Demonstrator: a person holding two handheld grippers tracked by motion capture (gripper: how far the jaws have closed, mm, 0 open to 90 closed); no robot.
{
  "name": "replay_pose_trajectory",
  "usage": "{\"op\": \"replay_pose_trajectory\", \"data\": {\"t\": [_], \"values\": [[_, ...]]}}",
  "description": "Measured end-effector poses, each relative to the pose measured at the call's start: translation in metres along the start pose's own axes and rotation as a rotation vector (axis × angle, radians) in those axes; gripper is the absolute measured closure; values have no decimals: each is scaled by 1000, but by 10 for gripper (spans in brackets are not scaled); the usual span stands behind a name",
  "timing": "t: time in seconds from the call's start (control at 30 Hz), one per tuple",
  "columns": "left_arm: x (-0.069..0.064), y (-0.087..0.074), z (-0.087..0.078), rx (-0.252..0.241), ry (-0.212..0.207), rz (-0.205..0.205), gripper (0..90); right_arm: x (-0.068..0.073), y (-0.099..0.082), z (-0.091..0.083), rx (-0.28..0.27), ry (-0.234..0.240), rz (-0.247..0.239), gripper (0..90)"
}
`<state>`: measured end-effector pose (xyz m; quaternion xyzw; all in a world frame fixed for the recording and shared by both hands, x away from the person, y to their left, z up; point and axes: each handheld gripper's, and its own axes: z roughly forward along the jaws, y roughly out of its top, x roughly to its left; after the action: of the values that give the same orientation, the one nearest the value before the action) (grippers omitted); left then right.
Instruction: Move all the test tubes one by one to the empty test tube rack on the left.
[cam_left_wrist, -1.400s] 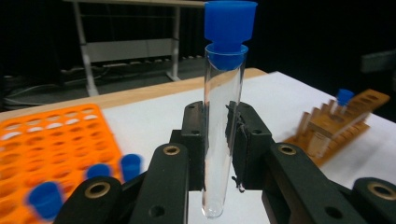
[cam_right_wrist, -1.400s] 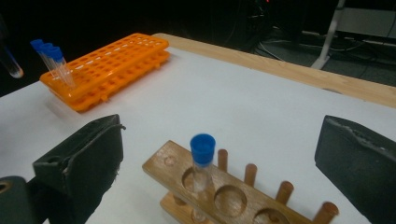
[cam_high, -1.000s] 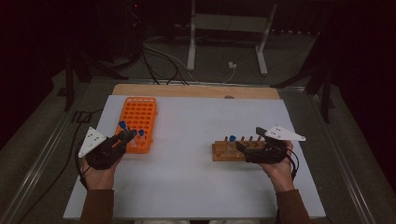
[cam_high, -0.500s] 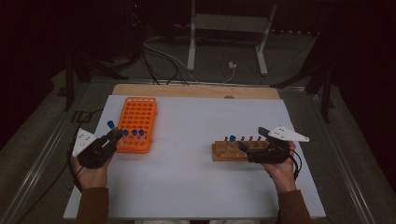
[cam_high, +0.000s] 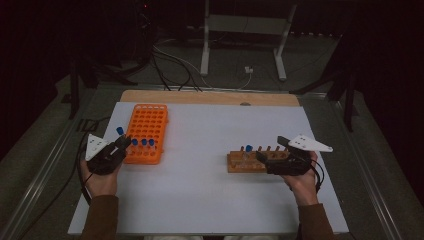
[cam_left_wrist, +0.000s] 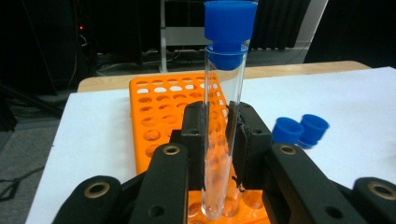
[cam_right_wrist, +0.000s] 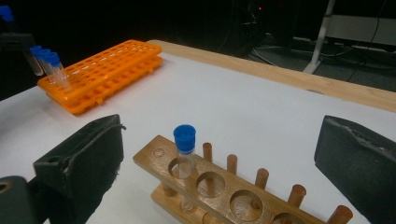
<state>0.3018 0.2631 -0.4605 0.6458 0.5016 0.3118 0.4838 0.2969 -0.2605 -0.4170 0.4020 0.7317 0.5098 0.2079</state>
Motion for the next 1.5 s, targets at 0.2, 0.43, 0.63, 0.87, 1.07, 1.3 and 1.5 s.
{"op": "replay_pose_trajectory", "data": {"t": [0.2,0.43,0.63,0.87,1.07,1.3,1.5], "values": [[4,-9,9,31,7,-11,774,0,0,0,0,2,0,15],[6,-14,20,66,5,-19,774,1,-1,1,4,7,0,15],[5,-20,24,100,2,0,774,0,-1,1,2,11,4,15],[9,-30,25,136,-8,7,775,0,-1,1,3,14,3,15],[6,-31,24,156,-8,47,779,2,-2,3,9,18,-3,15],[3,-34,25,191,-6,90,780,4,-2,5,14,23,-8,15],[4,-35,24,185,-9,87,780,4,-2,5,14,24,-8,15]]}}
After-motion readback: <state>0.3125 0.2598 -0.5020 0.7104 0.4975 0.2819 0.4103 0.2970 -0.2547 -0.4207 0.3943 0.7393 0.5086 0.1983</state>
